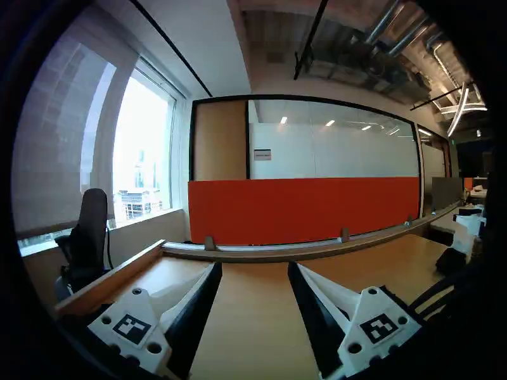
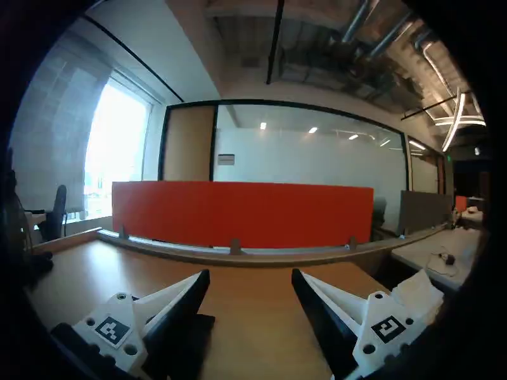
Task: Fold towel
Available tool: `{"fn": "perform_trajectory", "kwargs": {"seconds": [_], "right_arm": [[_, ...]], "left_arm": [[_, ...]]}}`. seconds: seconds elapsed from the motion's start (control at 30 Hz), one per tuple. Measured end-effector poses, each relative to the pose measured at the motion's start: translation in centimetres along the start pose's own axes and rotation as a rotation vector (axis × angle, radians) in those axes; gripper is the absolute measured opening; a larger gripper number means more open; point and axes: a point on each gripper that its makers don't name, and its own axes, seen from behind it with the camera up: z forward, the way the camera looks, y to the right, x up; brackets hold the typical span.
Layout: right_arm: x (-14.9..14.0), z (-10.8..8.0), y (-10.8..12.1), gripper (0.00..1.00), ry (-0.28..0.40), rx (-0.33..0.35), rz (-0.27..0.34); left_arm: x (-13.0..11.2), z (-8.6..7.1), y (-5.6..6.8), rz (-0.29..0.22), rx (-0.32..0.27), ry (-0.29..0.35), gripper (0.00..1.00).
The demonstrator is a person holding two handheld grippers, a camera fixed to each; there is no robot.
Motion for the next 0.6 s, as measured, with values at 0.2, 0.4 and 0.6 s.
{"fn": "perform_trajectory", "kwargs": {"seconds": [0.2, 0.4, 0.6], "right_arm": [[4.2, -0.4, 0.1, 1.00, 0.004, -0.013, 0.004], [5.6, -0.3, 0.3, 1.00, 0.001, -0.018, 0.006], [6.2, 0.1, 0.1, 1.00, -0.015, -0.001, -0.001]], "left_arm": [[2.8, -0.2, 0.1, 0.005, -0.009, -0.009, 0.76], [3.8, -0.2, 0.1, 0.003, -0.014, -0.023, 0.76], [4.1, 0.0, 1.0, 0.013, -0.050, -0.049, 0.76]]}}
